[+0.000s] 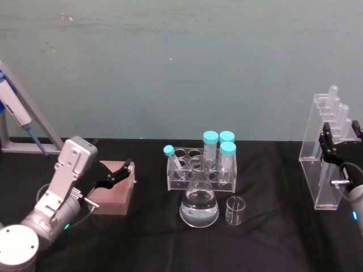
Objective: Place the experimental apparatus aside using one hand.
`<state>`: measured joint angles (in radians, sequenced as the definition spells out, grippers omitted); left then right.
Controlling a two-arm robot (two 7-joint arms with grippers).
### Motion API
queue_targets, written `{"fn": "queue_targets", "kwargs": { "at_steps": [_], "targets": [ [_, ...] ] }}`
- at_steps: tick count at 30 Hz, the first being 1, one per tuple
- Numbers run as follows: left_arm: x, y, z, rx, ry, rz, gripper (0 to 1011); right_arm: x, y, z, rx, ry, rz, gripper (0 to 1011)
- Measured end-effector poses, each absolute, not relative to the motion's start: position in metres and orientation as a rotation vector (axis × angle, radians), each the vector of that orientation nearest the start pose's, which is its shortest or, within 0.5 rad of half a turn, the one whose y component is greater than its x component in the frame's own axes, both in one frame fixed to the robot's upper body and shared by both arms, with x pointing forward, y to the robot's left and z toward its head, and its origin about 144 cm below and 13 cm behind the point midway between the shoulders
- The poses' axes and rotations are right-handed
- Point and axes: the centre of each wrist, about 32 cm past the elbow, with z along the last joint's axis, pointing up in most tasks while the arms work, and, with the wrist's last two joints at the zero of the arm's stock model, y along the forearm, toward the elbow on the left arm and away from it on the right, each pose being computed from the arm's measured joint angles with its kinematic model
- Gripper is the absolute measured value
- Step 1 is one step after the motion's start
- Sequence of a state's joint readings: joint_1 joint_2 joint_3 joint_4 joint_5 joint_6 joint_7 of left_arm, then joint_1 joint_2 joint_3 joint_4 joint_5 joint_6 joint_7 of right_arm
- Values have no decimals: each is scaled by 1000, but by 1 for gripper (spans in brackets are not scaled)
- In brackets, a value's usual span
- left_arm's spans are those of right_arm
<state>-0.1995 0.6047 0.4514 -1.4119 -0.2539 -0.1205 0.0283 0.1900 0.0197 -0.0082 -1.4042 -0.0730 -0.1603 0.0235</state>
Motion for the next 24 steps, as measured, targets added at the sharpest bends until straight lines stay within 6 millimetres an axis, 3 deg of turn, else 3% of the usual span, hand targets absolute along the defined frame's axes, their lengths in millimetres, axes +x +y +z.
{"fn": "queue_targets", "kwargs": {
  "at_steps": [24],
  "targets": [
    [489,310,1140,304,-285,1248,1000,512,-266,1158,60,-231,-1532,601]
  ]
}}
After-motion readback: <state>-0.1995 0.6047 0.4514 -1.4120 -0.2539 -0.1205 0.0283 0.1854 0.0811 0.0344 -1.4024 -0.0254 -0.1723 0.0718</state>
